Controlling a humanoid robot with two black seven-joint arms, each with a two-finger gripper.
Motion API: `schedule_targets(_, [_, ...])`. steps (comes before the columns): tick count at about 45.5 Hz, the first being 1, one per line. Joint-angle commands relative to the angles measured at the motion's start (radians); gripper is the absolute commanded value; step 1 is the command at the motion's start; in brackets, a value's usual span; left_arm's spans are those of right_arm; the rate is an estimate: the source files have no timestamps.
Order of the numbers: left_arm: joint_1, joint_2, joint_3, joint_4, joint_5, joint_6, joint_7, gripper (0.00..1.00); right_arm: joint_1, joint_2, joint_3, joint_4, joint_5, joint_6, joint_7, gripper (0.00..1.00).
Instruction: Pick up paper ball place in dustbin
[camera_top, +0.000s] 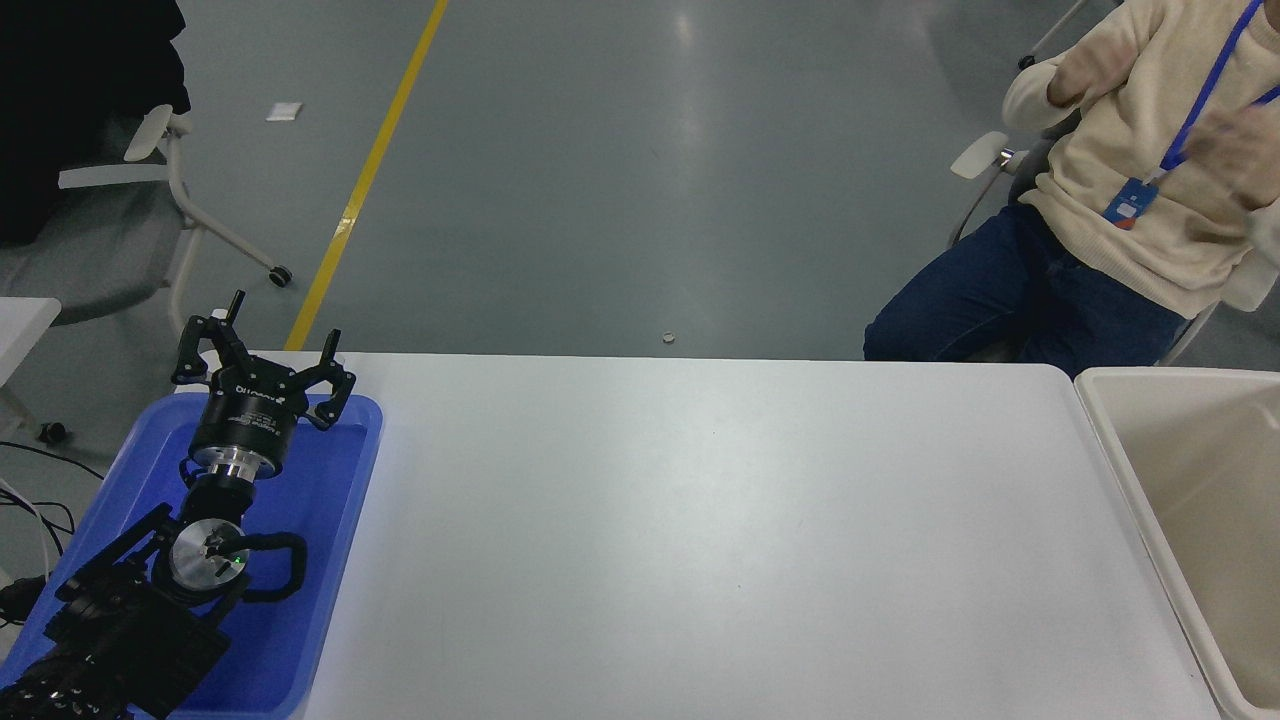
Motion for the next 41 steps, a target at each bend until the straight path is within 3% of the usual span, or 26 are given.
schedule_targets(1, [0.000, 0.000, 0.000, 0.000, -0.001, 0.001, 0.000, 1.00, -0.025, 0.055, 0.002, -0.005, 0.008, -0.204, 0.000, 0.75])
schedule_targets(3, [0.000, 0.000, 0.000, 0.000, -0.001, 0.001, 0.000, 1.00, -0.030, 0.061, 0.004, -0.005, 0.010, -0.247, 0.002, 0.85])
schedule_targets(10, [0.000, 0.000, 0.000, 0.000, 0.001, 0.001, 0.000, 1.00, -0.034, 0.076, 0.015, -0.005, 0.036, -0.309, 0.000, 1.00])
schedule_targets(41, [0.000, 0.000, 0.000, 0.000, -0.001, 0.001, 0.000, 1.00, 0.029, 0.082, 0.031, -0.007, 0.068, -0.304, 0.002, 1.00])
